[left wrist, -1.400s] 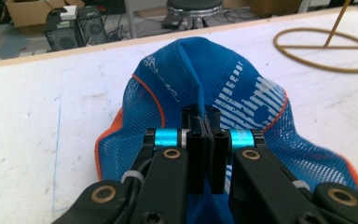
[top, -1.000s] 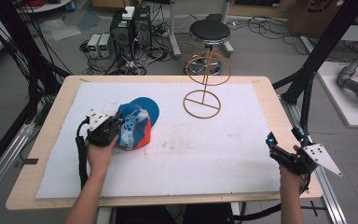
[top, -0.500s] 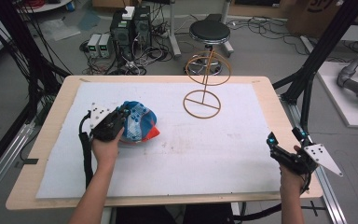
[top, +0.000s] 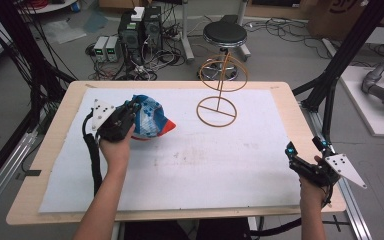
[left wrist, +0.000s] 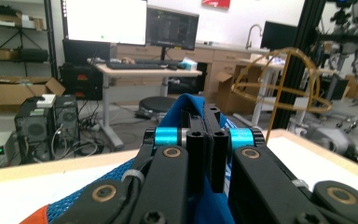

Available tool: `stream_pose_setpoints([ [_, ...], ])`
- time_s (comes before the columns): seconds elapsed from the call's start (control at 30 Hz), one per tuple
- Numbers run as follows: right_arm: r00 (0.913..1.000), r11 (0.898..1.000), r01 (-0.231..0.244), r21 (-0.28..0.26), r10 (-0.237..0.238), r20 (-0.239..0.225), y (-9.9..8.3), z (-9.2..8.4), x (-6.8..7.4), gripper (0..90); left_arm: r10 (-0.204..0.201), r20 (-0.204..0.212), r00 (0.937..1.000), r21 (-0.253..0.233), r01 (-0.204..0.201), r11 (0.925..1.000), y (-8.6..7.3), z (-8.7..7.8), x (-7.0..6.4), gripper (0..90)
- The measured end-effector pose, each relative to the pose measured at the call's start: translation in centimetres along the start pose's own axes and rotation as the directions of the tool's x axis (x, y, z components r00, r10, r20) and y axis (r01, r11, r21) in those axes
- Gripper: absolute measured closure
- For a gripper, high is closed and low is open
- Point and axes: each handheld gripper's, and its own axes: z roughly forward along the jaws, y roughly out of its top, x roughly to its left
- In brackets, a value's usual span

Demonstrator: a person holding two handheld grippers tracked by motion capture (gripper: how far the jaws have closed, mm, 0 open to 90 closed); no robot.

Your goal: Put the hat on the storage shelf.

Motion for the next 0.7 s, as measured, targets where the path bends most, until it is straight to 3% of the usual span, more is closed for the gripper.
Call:
stream_pose_setpoints([
  [0.53, 1.0000, 1.000, 0.002, 0.006, -0.002, -0.006, -0.1, 0.2, 0.1, 10.8, 0.003, -0.015, 0.9999, -0.085, -0.004, 0.9964, 4.2, 2.4, -1.4, 89.2],
  [0.63, 1.0000, 1.000, -0.002, 0.010, 0.002, -0.009, -0.2, 0.2, 0.1, 10.8, -0.040, -0.002, 0.9992, -0.106, 0.040, 0.9936, 4.9, 2.9, -1.6, 89.2],
  [0.7, 0.9999, 1.000, -0.003, 0.015, 0.003, -0.011, -0.3, 0.3, 0.2, 10.8, -0.037, -0.013, 0.9992, -0.116, 0.035, 0.9927, 5.5, 3.4, -1.8, 89.2],
])
